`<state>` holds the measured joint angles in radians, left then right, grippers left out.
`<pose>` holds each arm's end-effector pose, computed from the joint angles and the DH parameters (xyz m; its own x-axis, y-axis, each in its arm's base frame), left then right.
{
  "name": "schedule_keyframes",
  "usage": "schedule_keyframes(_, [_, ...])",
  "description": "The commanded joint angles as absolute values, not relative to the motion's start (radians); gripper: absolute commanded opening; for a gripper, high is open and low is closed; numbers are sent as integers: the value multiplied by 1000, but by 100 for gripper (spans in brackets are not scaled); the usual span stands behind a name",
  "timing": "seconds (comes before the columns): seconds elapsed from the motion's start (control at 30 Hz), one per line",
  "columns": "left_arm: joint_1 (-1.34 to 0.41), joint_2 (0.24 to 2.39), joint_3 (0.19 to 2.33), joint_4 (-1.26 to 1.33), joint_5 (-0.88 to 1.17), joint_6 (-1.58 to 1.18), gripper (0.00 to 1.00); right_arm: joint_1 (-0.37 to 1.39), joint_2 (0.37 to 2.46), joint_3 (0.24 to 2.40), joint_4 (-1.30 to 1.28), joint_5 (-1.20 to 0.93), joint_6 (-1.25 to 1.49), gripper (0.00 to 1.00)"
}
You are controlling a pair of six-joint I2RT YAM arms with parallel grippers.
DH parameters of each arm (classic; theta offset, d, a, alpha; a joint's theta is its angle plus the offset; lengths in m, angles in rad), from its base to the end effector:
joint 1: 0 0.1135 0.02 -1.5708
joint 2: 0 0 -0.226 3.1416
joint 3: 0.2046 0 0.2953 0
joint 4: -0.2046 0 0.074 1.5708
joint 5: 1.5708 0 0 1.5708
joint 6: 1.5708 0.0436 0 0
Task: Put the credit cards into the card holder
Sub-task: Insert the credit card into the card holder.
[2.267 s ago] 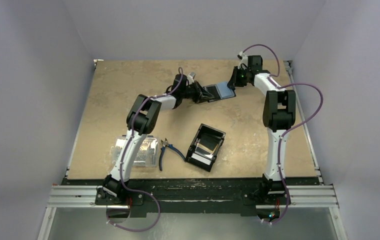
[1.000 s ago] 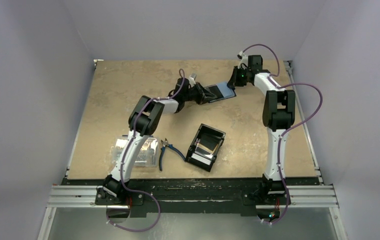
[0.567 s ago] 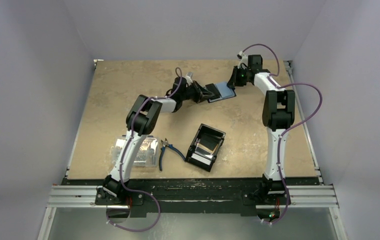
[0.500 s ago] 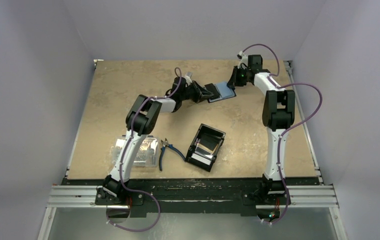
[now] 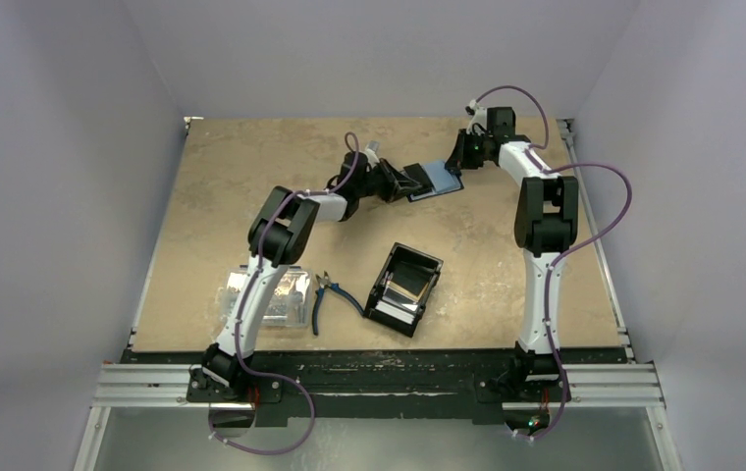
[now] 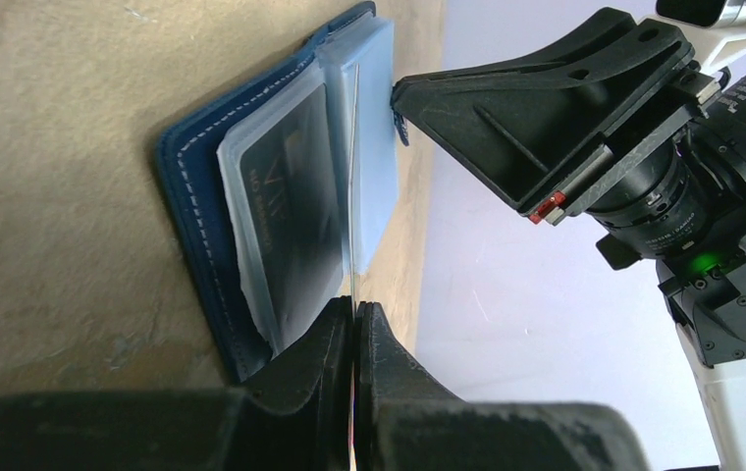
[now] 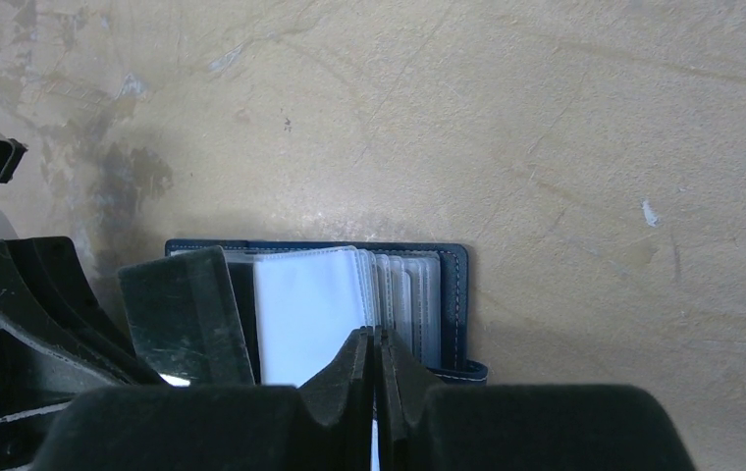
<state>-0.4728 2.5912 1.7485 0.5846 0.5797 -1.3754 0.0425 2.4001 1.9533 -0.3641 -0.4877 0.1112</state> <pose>0.4847 -0.2747 0.0276 -0.8804 -0.4715 -0.0506 -0.0574 0.2118 -0.9756 0.5495 0.0438 0.1137 -0.7597 0.0658 -0.6469 -0.2774 0.8670 0.4140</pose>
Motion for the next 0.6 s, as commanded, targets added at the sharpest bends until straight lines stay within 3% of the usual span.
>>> schedule_keyframes(0.0, [-481,2566,1766,683,576,-1390,0,55,2445,1965,-432,-492,92,9])
schedule_keyframes(0.57, [-489,2506,1653,695,484,-1395,0,55,2454,1977,-449,-497,89,8])
